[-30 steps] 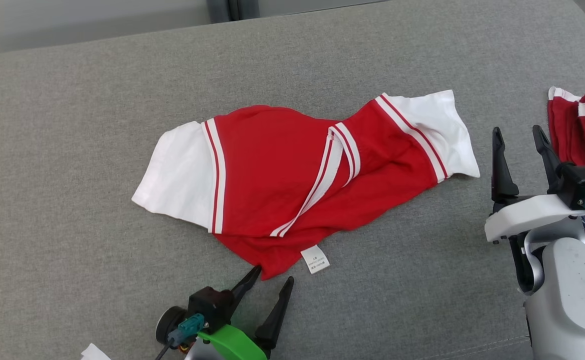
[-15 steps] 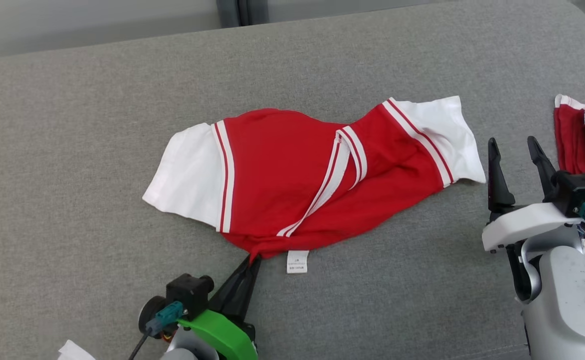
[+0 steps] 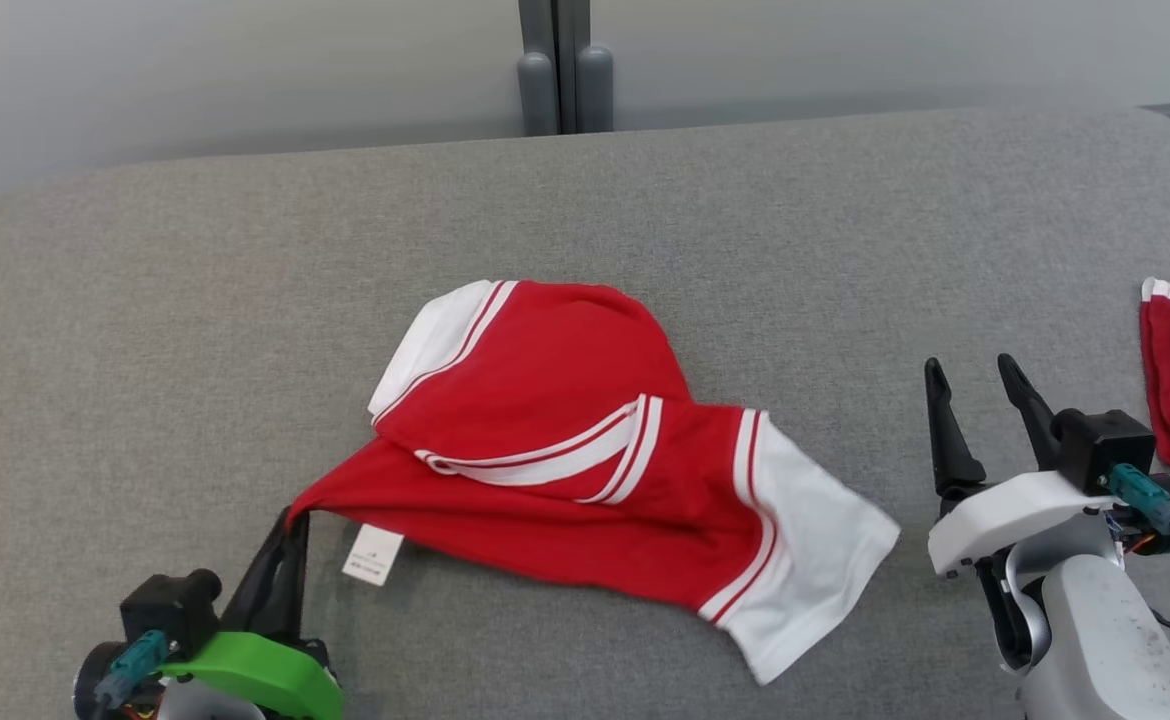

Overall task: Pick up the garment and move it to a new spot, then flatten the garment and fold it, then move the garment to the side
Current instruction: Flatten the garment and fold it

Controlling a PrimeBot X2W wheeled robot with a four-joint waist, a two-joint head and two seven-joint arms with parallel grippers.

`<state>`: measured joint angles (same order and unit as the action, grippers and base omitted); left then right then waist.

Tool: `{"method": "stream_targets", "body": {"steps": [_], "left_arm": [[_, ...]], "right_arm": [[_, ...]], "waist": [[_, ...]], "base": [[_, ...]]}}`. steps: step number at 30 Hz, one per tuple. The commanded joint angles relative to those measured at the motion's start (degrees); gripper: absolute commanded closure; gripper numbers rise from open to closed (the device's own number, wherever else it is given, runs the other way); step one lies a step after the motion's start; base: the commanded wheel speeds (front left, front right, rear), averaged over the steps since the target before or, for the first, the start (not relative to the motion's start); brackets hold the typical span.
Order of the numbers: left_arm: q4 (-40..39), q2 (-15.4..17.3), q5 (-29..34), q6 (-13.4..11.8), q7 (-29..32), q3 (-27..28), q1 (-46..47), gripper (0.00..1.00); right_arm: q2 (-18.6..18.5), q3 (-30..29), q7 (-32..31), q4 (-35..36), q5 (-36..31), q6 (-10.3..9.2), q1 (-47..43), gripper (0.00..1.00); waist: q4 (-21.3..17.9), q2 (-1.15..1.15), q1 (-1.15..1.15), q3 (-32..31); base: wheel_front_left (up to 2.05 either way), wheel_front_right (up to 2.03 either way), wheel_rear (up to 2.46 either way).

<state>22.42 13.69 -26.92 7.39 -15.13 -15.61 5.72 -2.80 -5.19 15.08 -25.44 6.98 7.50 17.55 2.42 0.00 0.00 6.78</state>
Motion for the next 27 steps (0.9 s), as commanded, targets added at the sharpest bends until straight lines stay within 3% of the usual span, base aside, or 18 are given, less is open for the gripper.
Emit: {"method": "stream_targets", "body": {"steps": [1, 2, 3, 4, 12, 17, 22, 27], "left_arm": [[0.3, 0.5, 1.2, 0.2, 0.0, 1.6, -0.7, 1.0], [0.8, 0.6, 2.0, 0.2, 0.0, 3.1, -0.8, 0.86], [1.4, 0.6, 2.8, 0.2, 0.0, 4.4, -0.8, 0.35], [2.3, 0.3, 3.9, 0.2, 0.0, 5.8, -0.8, 0.0], [2.3, -4.5, 12.7, -3.3, 0.0, 16.9, -2.3, 0.0], [3.1, -7.2, 15.9, -2.1, 0.0, 18.6, -3.2, 0.0], [3.0, -8.9, 17.3, -0.9, 0.0, 19.4, -2.5, 0.0], [3.3, -9.8, 18.0, -0.3, 0.0, 18.9, -1.1, 0.0]], "right_arm": [[-0.2, 0.5, 0.1, -0.2, 0.5, -0.03, -1.1, 0.0], [-0.2, 1.0, 0.1, -0.2, 0.7, -0.03, -1.2, 0.0], [-0.2, 1.4, 0.1, -0.2, 1.0, -0.03, -1.4, 0.0], [-0.2, 1.9, 0.1, -0.2, 1.3, -0.03, -1.7, 0.0], [-0.2, 4.5, 0.1, 0.7, 3.3, -0.03, -4.1, 0.0], [-0.2, 7.6, 0.1, 0.0, 2.8, -0.03, -5.7, 0.0], [-0.2, 15.7, 0.1, 1.2, 0.5, -0.03, -3.1, 0.0], [-0.2, 27.5, 0.1, -1.7, 1.6, -0.03, 2.4, 0.0]], "waist": [[1.5, 0.0, 0.0, -1.8], [1.6, 0.0, 0.0, -2.0], [1.6, 0.0, 0.0, -2.1], [1.6, 0.0, 0.0, -2.2], [0.3, 0.0, 0.0, -3.2], [-0.3, 0.0, 0.0, -3.5], [0.7, 0.0, 0.0, -2.5], [3.3, 0.0, 0.0, -1.4]], "base": [[0.0, 0.0, 0.0], [0.0, 0.0, 0.0], [0.0, 0.0, 0.0], [0.0, 0.0, 0.0], [0.0, 0.0, 0.0], [0.0, 0.0, 0.0], [0.0, 0.0, 0.0], [0.0, 0.0, 0.0]]}}
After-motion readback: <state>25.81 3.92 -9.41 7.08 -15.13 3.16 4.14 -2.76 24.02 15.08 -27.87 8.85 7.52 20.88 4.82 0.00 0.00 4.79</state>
